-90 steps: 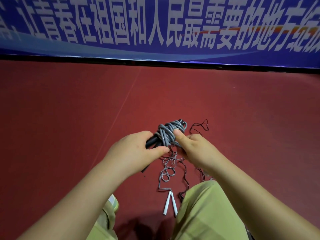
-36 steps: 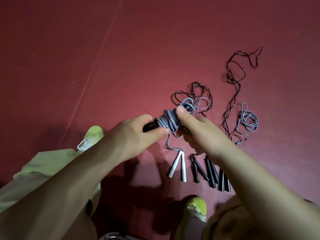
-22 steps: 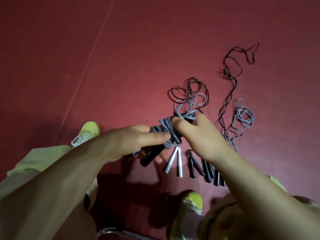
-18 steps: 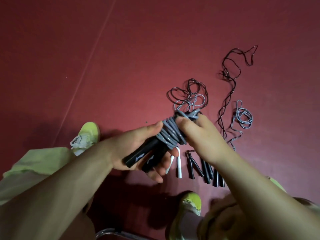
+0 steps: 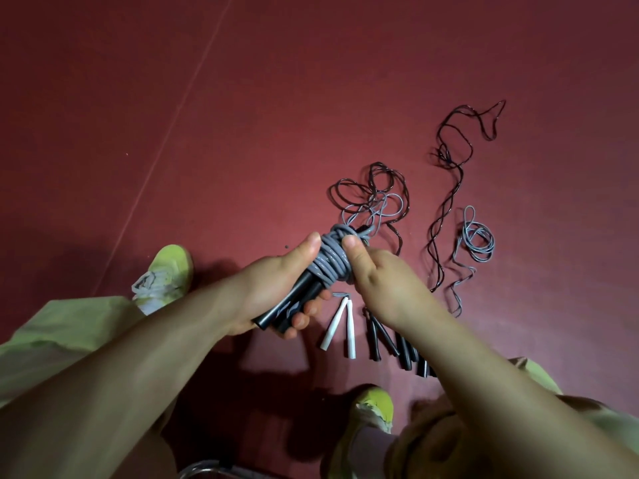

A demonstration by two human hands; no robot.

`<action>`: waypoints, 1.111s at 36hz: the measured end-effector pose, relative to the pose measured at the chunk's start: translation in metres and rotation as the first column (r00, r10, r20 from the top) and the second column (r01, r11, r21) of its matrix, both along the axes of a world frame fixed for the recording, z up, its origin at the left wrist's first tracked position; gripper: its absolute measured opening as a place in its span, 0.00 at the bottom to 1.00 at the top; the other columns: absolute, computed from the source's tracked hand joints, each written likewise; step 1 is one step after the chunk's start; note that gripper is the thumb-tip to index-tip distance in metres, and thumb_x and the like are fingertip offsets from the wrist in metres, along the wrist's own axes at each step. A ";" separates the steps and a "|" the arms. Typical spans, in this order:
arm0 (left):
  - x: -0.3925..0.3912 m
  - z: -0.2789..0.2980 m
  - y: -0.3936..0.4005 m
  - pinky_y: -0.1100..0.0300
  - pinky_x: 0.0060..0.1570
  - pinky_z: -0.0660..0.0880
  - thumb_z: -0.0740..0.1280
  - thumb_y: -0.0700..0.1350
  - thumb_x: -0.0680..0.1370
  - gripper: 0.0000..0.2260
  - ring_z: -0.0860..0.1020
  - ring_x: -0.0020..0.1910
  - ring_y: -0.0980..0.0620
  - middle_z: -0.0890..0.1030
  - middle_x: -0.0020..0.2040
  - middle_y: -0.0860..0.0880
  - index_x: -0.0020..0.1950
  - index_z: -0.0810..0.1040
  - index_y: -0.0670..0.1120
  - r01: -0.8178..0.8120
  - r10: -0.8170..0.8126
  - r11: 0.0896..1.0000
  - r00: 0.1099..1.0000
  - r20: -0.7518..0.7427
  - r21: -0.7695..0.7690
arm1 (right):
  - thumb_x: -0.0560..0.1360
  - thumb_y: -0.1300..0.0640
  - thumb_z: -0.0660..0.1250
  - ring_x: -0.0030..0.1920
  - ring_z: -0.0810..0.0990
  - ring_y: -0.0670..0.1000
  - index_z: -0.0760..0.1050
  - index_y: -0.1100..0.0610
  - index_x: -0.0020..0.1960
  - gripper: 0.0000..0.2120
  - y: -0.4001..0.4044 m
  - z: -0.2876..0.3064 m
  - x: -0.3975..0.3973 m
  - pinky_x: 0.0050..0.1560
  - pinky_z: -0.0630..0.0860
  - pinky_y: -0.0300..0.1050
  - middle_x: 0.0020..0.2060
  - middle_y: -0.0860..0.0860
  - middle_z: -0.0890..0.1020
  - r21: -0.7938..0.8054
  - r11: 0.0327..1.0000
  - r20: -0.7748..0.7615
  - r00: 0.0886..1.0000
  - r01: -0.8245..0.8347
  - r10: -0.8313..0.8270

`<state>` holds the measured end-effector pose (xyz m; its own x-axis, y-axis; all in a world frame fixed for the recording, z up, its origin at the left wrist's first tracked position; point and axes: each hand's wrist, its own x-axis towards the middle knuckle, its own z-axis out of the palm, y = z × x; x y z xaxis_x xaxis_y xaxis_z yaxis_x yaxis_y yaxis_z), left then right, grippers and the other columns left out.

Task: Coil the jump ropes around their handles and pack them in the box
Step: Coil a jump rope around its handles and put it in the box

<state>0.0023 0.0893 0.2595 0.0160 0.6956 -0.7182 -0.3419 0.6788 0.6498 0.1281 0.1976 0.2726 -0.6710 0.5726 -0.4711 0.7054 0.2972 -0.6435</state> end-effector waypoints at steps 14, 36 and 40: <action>0.008 -0.013 0.003 0.62 0.29 0.67 0.61 0.56 0.79 0.14 0.69 0.29 0.54 0.74 0.34 0.50 0.43 0.73 0.47 0.039 -0.010 0.998 0.893 -0.449 0.055 | 0.79 0.34 0.46 0.18 0.66 0.39 0.66 0.48 0.32 0.25 -0.002 -0.006 0.001 0.30 0.57 0.38 0.23 0.42 0.68 -0.308 0.940 0.004 0.988 0.147 -0.153; 0.009 0.001 -0.001 0.56 0.32 0.79 0.57 0.70 0.67 0.32 0.79 0.30 0.46 0.79 0.34 0.42 0.35 0.84 0.42 -0.115 0.106 0.993 0.882 0.460 -0.007 | 0.75 0.37 0.50 0.32 0.65 0.46 0.73 0.67 0.46 0.32 0.009 0.010 0.009 0.36 0.61 0.43 0.37 0.60 0.76 -0.421 0.848 -0.190 0.946 -0.322 0.264; 0.016 0.006 0.001 0.61 0.25 0.76 0.58 0.60 0.67 0.23 0.77 0.24 0.49 0.78 0.28 0.43 0.39 0.77 0.39 -0.139 0.128 0.990 0.926 0.356 0.006 | 0.85 0.52 0.48 0.32 0.73 0.37 0.78 0.65 0.47 0.24 0.011 0.018 0.010 0.38 0.66 0.28 0.40 0.55 0.82 -0.480 0.803 -0.173 0.936 -0.353 0.307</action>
